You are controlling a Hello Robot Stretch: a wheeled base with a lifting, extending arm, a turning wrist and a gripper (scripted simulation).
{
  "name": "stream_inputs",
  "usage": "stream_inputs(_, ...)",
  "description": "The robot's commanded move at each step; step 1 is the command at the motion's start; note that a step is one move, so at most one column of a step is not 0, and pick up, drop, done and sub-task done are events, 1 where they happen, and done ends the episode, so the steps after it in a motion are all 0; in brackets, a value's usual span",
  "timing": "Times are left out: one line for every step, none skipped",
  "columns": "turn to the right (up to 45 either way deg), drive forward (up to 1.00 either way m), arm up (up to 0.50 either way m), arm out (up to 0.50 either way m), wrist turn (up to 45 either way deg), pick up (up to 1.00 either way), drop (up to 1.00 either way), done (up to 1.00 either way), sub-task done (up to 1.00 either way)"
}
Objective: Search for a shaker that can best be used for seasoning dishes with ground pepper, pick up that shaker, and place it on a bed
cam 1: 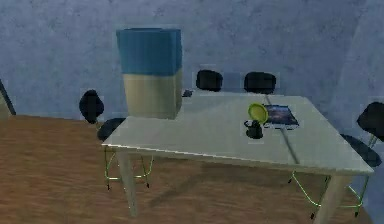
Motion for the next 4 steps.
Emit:
stream_inputs(45.0, 0.0, 0.0, 0.0, 0.0, 0.0, 0.0, 0.0, 0.0)
stream_inputs(45.0, 0.0, 0.0, 0.0, 0.0, 0.0, 0.0, 0.0, 0.0)
stream_inputs(9.0, 0.0, 0.0, 0.0, 0.0, 0.0, 0.0, 0.0, 0.0)
stream_inputs(0.0, 0.0, 0.0, 0.48, 0.0, 0.0, 0.0, 0.0, 0.0)
